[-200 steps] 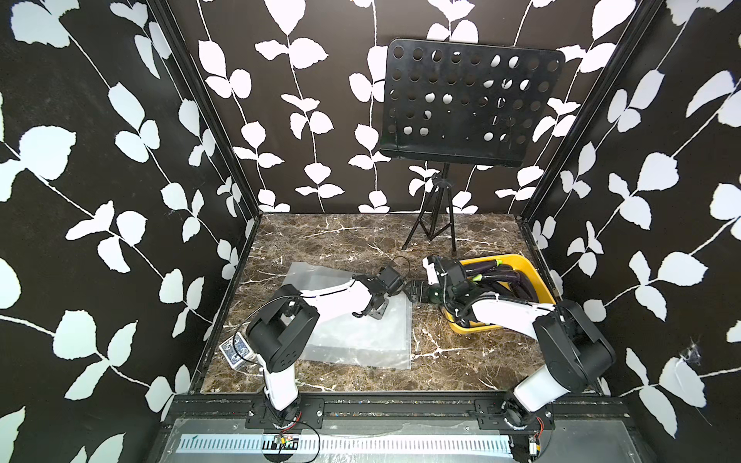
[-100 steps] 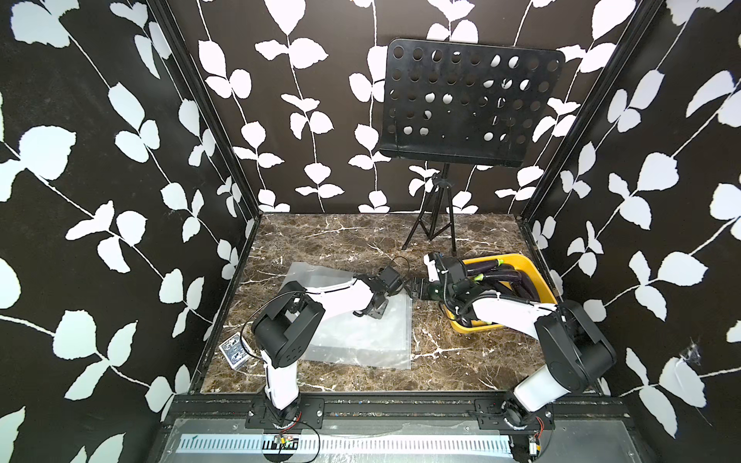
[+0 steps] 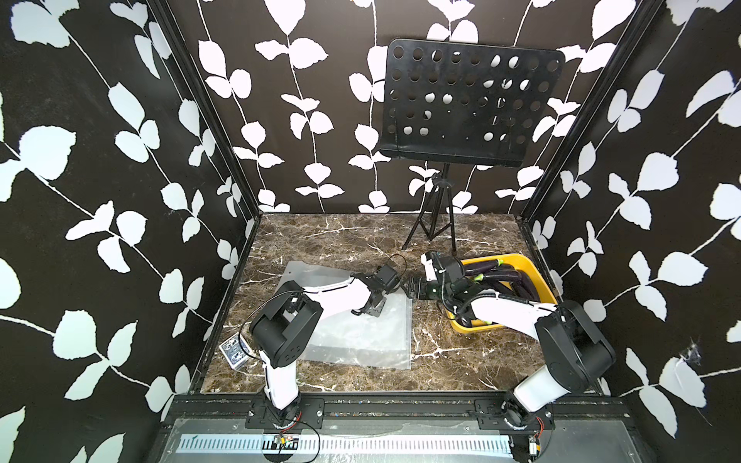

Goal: Place the eggplant in a zip-top bag and seal the zipper
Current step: Open the zipper food storage bag.

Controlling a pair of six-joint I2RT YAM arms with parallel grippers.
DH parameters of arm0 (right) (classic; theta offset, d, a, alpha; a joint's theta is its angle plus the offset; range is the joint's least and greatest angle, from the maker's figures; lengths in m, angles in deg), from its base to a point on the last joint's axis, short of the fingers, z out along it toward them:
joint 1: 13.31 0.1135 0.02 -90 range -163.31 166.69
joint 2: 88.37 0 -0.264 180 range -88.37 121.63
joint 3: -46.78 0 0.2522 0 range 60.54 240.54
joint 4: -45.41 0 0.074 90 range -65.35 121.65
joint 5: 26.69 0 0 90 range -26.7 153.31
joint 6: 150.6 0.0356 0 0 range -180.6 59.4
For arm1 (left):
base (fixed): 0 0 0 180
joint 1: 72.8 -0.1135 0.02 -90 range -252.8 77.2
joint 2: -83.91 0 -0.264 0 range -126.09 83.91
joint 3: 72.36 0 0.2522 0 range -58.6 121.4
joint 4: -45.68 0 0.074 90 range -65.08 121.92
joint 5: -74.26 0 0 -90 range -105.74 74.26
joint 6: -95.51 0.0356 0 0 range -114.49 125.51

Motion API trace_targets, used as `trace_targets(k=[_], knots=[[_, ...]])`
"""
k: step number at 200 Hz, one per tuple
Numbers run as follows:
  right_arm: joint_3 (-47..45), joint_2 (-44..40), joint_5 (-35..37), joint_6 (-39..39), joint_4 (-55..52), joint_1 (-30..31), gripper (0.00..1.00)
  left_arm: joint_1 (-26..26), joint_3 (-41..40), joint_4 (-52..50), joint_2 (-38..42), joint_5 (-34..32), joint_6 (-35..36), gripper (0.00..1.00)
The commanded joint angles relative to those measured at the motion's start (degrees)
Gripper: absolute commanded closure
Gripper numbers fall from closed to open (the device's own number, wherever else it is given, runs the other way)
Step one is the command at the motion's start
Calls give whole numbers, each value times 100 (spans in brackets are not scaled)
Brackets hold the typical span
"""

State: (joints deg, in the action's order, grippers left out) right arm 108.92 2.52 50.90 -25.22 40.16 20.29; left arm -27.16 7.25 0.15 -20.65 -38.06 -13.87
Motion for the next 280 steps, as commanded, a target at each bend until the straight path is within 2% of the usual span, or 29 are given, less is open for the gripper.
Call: trace_targets(k=[1,78,111,129,178,220,280], knots=[[128,-62,83,-33,27,54,15,-20,-97,-137,56,-111,-18,72],[84,-649,288,-294,-369,50,15,-197,-547,283,-23,405,-276,78],[102,-641,271,-303,-411,53,15,-427,-775,494,30,810,-398,87],[108,-617,249,-294,-412,47,15,-512,-843,526,74,938,-408,100],[135,-617,214,-298,-443,50,15,-688,-954,672,162,1181,-465,100],[173,-592,201,-365,-525,102,15,-691,-872,804,735,1257,-512,100],[163,-504,155,-373,-482,124,14,-691,-740,689,1084,1341,-541,100]])
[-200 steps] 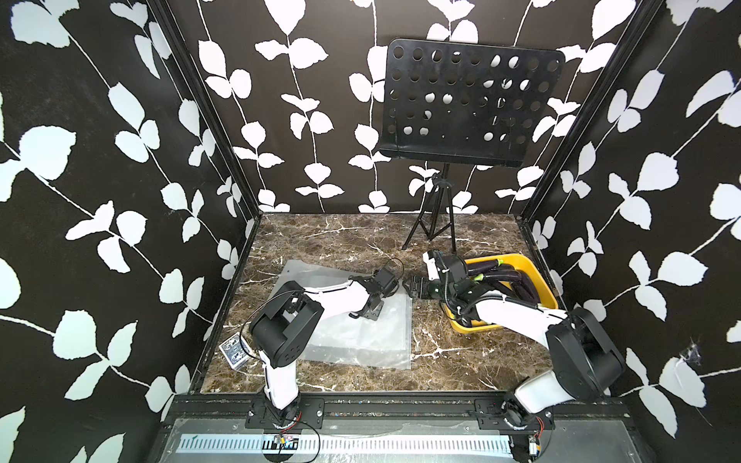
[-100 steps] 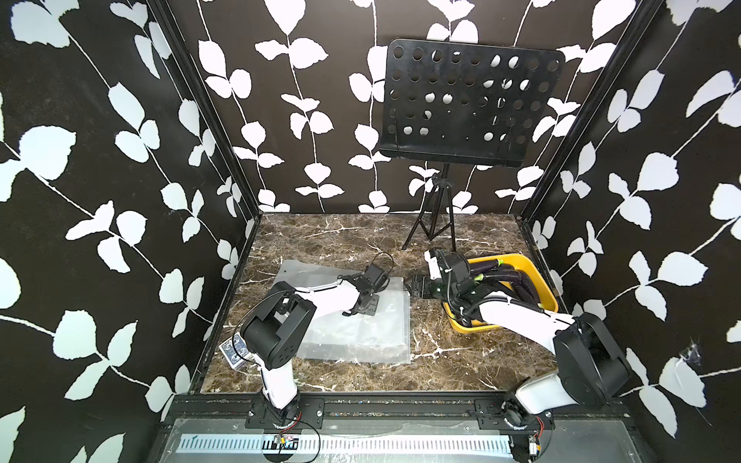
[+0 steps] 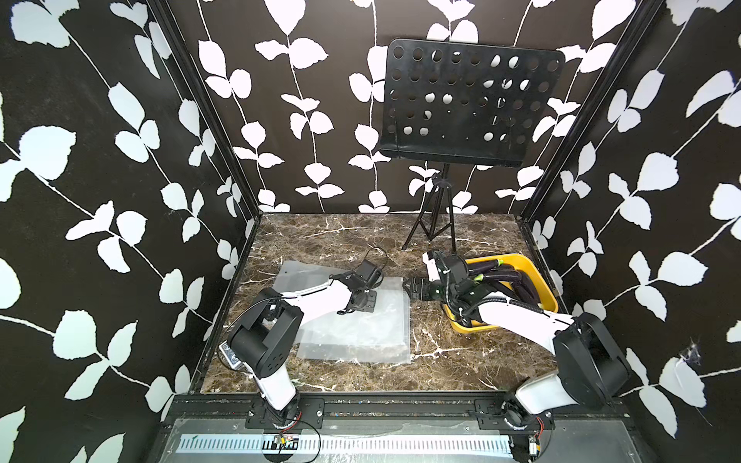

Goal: Place the eggplant in a zip-top bag and seal the zipper
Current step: Open the zipper food storage bag.

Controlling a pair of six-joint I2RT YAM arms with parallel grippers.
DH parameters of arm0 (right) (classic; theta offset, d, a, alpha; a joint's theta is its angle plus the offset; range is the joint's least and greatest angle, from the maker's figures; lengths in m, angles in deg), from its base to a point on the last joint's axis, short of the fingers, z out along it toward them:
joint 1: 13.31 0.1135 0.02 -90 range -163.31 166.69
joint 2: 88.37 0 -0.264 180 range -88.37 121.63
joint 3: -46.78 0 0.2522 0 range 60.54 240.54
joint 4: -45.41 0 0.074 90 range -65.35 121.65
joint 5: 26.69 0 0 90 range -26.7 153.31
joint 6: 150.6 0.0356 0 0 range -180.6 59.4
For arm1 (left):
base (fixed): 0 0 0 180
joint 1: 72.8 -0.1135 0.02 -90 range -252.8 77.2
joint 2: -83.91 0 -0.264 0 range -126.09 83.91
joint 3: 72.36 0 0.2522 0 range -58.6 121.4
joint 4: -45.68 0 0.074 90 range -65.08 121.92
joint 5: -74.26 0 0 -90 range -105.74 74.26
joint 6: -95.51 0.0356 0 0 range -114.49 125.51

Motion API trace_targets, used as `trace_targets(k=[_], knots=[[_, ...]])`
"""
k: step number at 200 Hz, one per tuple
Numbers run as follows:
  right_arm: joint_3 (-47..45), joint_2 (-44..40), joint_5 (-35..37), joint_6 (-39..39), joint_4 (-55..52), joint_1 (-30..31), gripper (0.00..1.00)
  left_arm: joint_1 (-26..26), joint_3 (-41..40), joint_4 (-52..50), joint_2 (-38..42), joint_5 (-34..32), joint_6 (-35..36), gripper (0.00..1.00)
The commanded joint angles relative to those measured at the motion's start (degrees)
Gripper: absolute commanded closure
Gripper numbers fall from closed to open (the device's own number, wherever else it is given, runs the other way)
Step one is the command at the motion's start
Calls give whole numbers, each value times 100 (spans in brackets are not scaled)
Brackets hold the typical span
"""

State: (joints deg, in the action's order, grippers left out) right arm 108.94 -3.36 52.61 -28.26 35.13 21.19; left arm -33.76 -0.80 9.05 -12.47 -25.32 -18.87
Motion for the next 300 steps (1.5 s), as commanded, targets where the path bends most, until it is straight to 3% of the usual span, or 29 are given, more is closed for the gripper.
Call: trace_targets(k=[1,32,68,85,111,152,214,300], knots=[[165,89,-26,-70,20,33,14,-30,65,-209,268,64,-41,100],[143,436,-464,-16,346,31,14,-37,90,-187,458,159,-117,100],[-13,1028,-1011,421,1671,165,21,-31,171,-243,840,404,-197,100],[28,1325,-1114,713,2256,234,27,-28,144,-188,983,514,-235,100],[141,1753,-1433,1157,3233,285,46,-31,54,-89,1112,623,-274,100],[146,1889,-1388,1400,4093,437,45,-33,-120,100,1305,718,-332,100],[421,2243,-1338,1583,4047,558,51,-34,-283,210,1341,668,-381,100],[493,2402,-1293,1635,3934,609,67,-37,-361,308,1366,625,-383,100]])
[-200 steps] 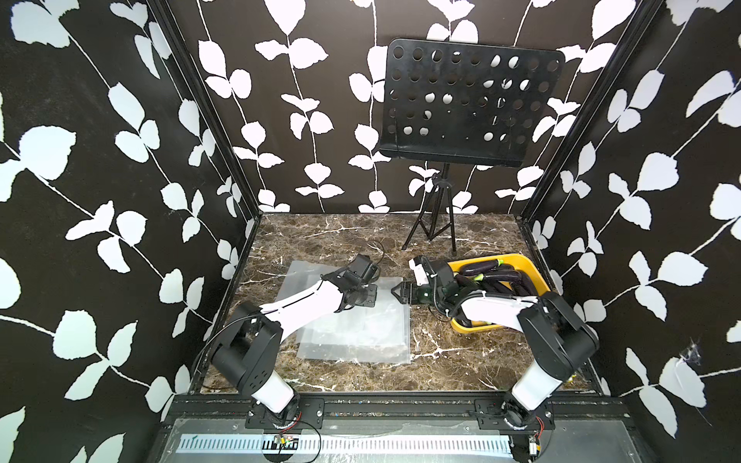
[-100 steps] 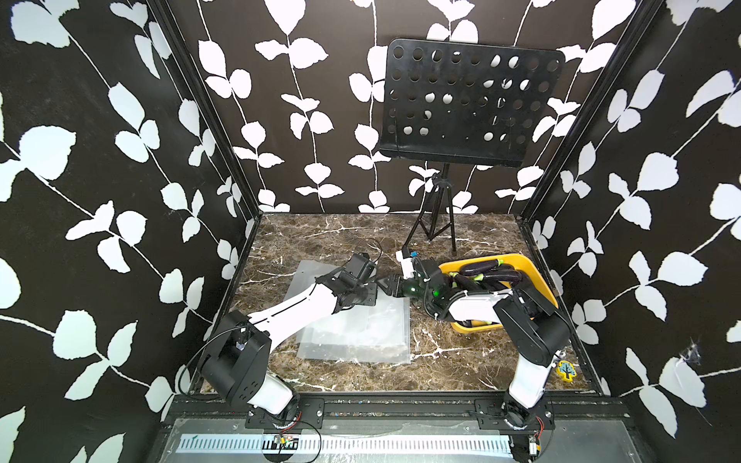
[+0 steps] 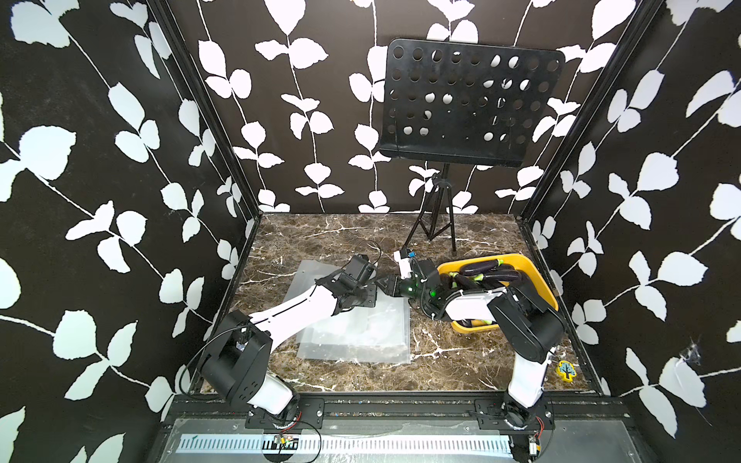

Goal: Place the eggplant in a zip-top bag and seal the zipper
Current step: Open the zipper food storage bag.

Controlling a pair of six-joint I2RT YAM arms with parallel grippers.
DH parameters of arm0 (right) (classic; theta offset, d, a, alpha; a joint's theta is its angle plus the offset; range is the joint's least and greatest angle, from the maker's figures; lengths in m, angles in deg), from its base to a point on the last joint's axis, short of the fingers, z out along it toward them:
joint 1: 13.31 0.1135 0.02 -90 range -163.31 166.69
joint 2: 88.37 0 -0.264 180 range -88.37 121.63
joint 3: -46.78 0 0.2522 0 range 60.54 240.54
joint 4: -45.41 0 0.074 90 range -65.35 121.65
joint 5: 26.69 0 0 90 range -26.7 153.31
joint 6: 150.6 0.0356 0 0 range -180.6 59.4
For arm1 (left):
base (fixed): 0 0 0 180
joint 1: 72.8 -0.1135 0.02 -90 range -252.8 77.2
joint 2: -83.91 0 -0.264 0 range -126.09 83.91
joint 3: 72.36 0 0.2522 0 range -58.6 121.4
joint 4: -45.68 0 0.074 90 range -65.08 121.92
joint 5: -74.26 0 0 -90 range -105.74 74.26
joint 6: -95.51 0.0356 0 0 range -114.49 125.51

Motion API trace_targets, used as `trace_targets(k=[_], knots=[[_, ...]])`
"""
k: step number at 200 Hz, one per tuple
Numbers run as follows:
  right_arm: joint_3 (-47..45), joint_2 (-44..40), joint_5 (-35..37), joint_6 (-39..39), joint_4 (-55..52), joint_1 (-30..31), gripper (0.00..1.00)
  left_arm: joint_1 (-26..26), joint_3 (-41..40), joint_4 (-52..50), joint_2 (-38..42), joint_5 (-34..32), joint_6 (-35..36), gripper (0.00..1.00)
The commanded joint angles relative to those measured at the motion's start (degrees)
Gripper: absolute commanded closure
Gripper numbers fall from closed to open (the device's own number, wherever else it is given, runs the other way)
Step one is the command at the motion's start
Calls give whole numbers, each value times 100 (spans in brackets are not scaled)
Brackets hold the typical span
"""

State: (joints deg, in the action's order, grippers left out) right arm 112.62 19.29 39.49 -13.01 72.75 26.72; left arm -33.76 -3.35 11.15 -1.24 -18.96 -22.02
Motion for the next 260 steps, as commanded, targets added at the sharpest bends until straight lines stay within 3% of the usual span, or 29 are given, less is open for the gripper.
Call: trace_targets(k=[1,153,260], knots=[[126,140,22,114,167,52,68,-37,-108,99,243,-11,-73,100],[404,375,6,258,-146,101,76,-66,-207,174,328,-12,-29,100],[359,591,-250,936,246,141,80,-72,-312,302,243,5,-64,100]])
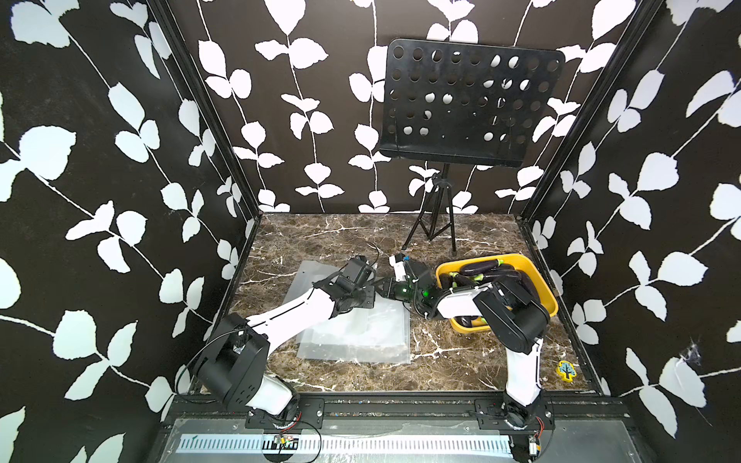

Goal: Place the eggplant in a zip-top bag and seal the zipper
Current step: Open the zipper food storage bag.

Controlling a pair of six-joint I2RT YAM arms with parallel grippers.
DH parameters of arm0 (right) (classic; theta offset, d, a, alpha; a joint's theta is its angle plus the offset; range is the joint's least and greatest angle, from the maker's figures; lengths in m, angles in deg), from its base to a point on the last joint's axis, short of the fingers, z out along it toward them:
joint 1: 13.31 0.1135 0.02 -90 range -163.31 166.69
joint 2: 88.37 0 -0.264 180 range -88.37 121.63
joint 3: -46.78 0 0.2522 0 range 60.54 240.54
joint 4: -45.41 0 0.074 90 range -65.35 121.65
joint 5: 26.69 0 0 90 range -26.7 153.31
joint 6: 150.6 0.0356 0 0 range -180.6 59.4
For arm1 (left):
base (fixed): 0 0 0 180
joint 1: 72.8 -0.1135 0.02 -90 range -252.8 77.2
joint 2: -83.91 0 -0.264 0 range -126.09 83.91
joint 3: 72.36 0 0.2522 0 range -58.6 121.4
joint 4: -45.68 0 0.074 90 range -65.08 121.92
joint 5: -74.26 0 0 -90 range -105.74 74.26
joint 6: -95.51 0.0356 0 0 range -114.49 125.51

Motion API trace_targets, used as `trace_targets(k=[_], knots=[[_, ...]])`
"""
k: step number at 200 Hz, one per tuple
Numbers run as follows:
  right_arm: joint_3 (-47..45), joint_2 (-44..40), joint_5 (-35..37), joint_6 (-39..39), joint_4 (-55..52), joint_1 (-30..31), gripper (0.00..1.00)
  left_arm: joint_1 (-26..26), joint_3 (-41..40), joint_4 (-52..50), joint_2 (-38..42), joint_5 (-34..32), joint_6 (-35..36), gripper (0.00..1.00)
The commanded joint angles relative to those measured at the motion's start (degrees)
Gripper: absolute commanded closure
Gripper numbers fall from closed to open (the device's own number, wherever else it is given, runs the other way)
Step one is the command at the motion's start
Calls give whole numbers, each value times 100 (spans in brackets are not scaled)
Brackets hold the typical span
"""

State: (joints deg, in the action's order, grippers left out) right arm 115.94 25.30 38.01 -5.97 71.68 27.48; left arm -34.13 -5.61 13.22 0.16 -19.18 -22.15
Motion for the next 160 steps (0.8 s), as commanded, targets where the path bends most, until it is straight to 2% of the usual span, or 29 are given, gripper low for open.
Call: trace_targets(k=[1,24,100,118,138,160], knots=[[34,-15,-99,232,341,67,80,-35,-87,94,99,27,-49,100],[174,24,-141,260,112,68,81,-36,-87,110,85,77,-38,100],[316,213,-441,521,348,113,83,-42,-109,132,99,67,-31,100],[351,243,-449,531,301,113,87,-53,-96,116,121,71,-16,100],[339,271,-442,574,350,113,100,-62,-92,94,139,33,-14,100],[238,151,-337,568,311,113,100,-79,-81,-9,146,-150,4,100]])
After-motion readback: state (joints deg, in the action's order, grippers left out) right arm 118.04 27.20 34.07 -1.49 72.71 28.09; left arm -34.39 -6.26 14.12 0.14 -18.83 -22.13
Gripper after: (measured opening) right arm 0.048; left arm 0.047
